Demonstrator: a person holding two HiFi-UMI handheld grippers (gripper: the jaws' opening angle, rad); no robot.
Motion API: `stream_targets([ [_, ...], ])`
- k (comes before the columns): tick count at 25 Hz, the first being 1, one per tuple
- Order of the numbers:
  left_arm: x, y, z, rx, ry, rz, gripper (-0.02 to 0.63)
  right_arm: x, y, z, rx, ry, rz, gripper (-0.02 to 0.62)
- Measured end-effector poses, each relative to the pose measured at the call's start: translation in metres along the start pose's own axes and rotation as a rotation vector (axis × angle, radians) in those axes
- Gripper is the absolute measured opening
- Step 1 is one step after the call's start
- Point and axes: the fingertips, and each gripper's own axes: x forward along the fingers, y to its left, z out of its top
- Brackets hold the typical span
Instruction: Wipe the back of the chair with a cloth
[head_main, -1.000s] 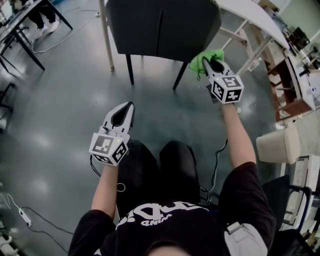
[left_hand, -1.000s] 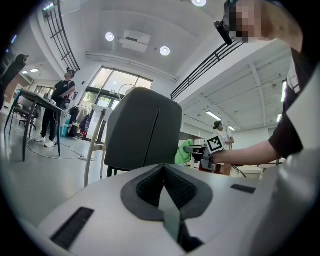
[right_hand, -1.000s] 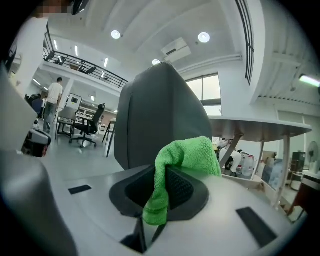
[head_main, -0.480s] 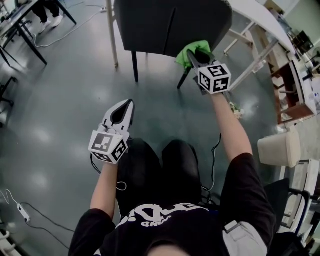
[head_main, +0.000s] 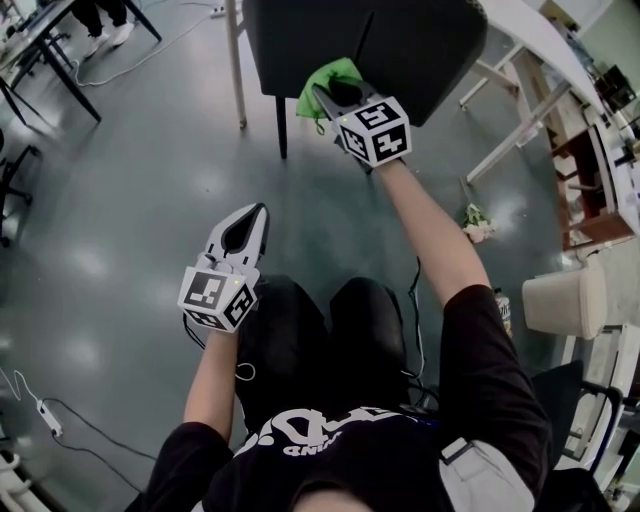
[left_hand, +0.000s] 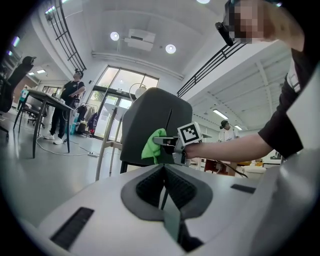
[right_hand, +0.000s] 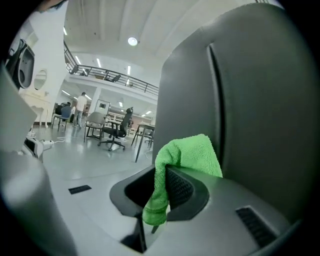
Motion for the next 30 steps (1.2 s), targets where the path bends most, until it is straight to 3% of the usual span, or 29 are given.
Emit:
stream_targets([
  [9,-0.005,0.007,-0.003,-0.012,0.003,0.014,-0.002,0.049,0.066,0.016,-0.013,-0.02,0.138,0.048],
  [14,-0.002,0.005,-0.006,-0.017,0.006,0.003,-0.001,0.038,0.069,0.007,-0.012,-0.017,0.137,0.048],
  [20,0.0,-0.002,-0.008,-0.014,0.007,-0.021,0.0,0.0,0.037,-0.016,0.004,0.001,0.052,0.048],
  [30,0.002,-0.011,-0.013,-0.014,0.01,-0.044,-0.002,-0.105,-0.054,-0.074,0.084,0.053,-0.2,0.048],
])
